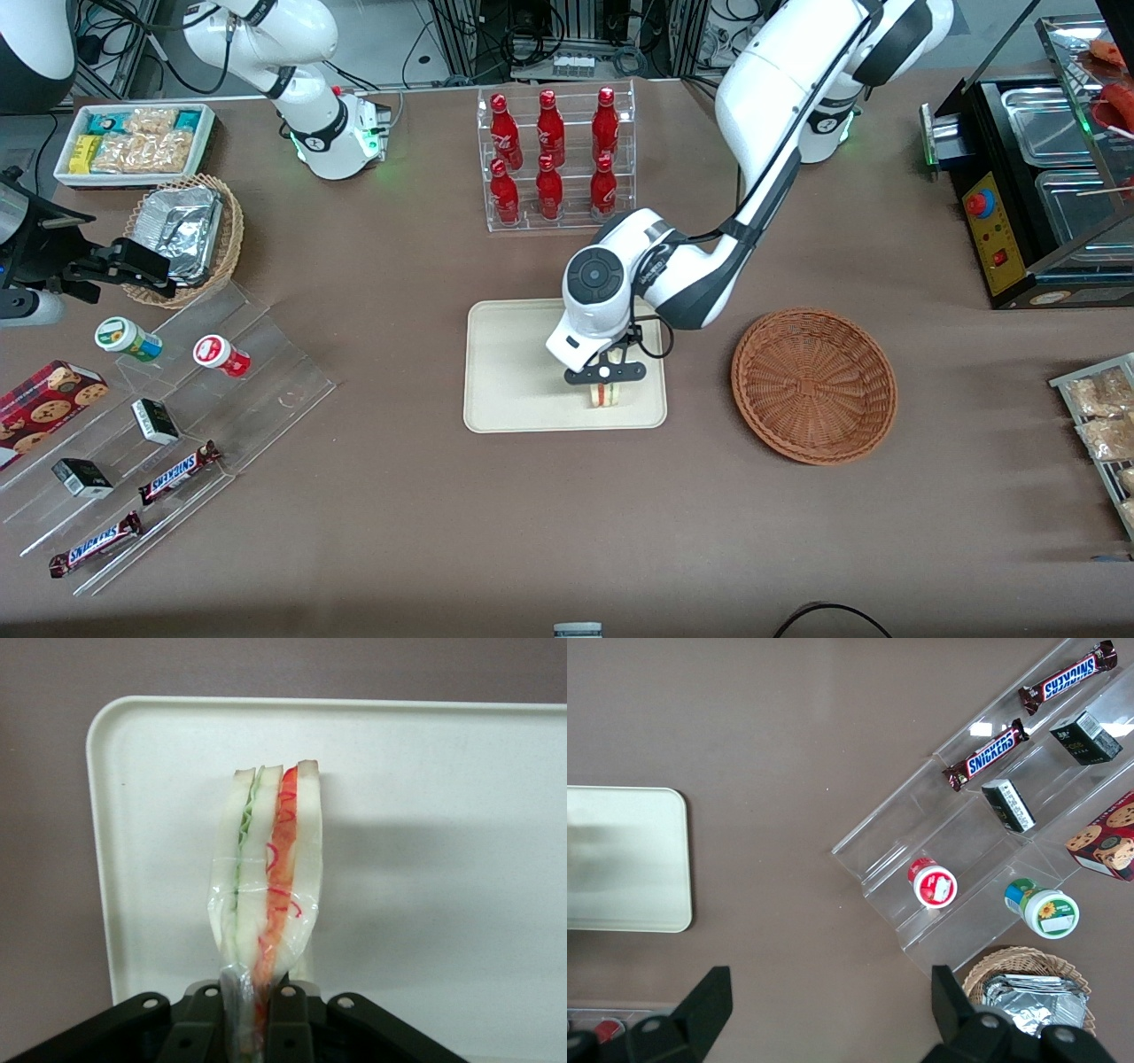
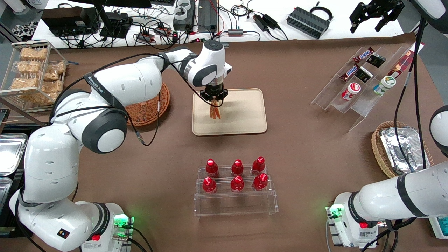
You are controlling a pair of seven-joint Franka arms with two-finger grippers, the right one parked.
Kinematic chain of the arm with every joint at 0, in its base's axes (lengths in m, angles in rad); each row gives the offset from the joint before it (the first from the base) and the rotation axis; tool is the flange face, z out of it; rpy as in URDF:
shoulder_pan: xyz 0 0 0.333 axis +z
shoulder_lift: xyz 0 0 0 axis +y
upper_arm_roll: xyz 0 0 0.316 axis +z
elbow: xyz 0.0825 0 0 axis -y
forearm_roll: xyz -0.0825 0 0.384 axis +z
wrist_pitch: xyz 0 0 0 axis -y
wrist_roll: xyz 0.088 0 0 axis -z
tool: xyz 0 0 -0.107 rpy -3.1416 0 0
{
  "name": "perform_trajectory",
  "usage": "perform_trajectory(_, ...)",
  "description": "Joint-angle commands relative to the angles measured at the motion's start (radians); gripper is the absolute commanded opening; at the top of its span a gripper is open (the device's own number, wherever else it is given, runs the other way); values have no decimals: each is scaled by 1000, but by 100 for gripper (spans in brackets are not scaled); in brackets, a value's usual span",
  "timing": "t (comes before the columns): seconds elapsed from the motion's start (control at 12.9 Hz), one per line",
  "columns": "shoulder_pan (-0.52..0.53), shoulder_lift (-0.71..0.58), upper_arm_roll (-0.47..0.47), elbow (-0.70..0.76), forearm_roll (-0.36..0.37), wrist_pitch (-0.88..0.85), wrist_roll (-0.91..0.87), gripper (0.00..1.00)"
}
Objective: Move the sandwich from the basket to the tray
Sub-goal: 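Lower the sandwich onto the tray and open the left gripper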
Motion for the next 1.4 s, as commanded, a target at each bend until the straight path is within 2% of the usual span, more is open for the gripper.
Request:
perform_trajectory(0.0,-30,25,11,38,41,-1,-25,8)
perform_trajectory(0.31,-33,40,11,40,46,2,-48,9)
perform_trajectory(0.39,-33,40,11,40,47,6,-48,24)
perform_trajectory(0.47,-33,42,11,38,53,16,-46,64)
perform_trajectory(0.54,-33,43,11,38,58,17,-48,84)
perform_trajectory(0.62,-33,42,10,38,58,16,-48,99)
perform_trajectory(0.85,-27,0,10,41,47,-6,-64,99)
perform_trajectory(1.17,-10,-153,14,49,41,-177,-81,99)
perform_trajectory(1.32,67,-240,17,49,-23,-246,-83,99)
